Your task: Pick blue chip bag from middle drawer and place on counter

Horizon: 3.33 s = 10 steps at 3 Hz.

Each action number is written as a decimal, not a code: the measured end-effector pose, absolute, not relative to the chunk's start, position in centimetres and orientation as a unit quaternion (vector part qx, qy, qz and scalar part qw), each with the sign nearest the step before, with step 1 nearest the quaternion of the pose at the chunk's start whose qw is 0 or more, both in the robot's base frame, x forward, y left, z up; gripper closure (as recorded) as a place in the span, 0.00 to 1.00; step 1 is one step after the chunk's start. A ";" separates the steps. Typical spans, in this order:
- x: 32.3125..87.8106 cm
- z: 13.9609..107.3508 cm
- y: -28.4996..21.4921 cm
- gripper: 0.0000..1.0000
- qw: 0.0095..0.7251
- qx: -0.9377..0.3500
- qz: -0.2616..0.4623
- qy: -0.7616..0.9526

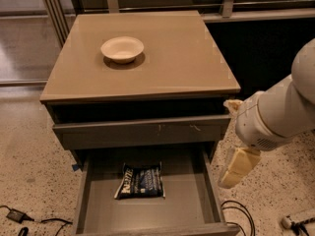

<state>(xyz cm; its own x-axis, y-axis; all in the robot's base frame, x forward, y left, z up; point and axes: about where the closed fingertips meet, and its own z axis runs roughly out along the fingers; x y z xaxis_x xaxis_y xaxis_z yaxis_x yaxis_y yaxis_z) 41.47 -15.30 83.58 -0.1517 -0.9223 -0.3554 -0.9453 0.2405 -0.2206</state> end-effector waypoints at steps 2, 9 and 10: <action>44.3 75.8 -12.0 0.00 0.192 -0.612 0.007 0.767; 48.5 53.0 -0.8 0.00 0.243 -0.606 0.130 0.746; 48.5 53.0 -0.8 0.00 0.243 -0.606 0.130 0.746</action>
Offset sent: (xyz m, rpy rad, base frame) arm 0.0555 0.0617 -0.1152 -0.0935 0.0816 -0.0181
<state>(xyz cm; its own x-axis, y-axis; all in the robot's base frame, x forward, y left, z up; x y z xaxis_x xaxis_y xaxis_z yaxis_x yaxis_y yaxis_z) 48.55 -0.78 52.97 -0.1469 -0.8411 -0.5205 -0.9677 0.2312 -0.1005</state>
